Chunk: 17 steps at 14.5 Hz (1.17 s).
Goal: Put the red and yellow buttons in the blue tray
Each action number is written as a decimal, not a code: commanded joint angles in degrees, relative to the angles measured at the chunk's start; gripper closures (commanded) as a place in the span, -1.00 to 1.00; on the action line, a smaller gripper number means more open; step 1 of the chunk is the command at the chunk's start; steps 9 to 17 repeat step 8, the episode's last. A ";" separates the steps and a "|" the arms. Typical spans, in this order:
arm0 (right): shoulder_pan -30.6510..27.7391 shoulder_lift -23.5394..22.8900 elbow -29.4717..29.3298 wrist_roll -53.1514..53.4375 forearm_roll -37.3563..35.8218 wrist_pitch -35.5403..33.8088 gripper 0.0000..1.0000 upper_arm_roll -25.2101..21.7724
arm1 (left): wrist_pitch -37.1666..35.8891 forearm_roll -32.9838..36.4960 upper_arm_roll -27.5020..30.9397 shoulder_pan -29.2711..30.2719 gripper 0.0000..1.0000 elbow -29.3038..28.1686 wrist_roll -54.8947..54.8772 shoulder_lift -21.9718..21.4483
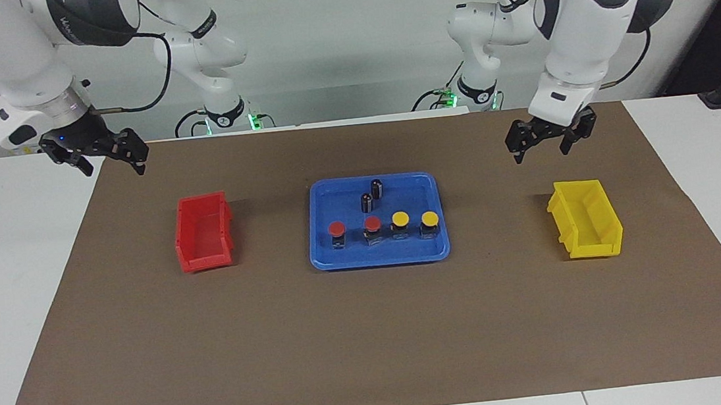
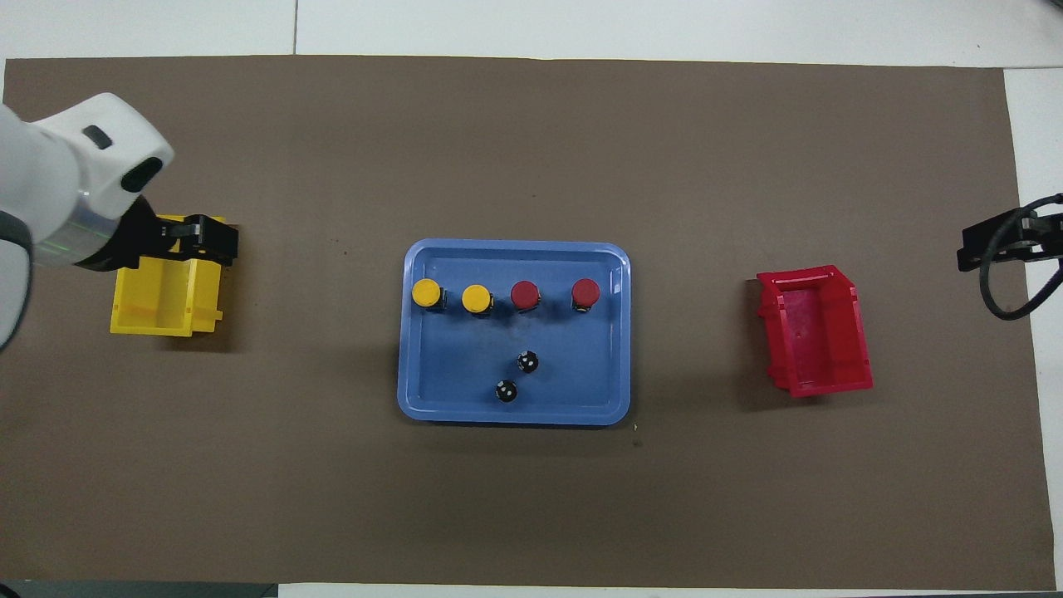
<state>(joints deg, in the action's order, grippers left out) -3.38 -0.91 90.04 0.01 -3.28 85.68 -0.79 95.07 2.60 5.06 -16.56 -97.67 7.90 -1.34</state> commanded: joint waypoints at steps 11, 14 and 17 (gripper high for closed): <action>-0.66 1.17 1.37 -1.33 0.55 0.36 -1.00 0.26 | -6.13 -1.55 -1.19 9.53 -1.00 3.63 -14.49 -3.40; -0.66 1.17 1.37 -1.33 0.55 0.36 -1.00 0.26 | -6.13 -1.55 -1.19 9.53 -1.00 3.63 -14.49 -3.40; -0.66 1.17 1.37 -1.33 0.55 0.36 -1.00 0.26 | -6.13 -1.55 -1.19 9.53 -1.00 3.63 -14.49 -3.40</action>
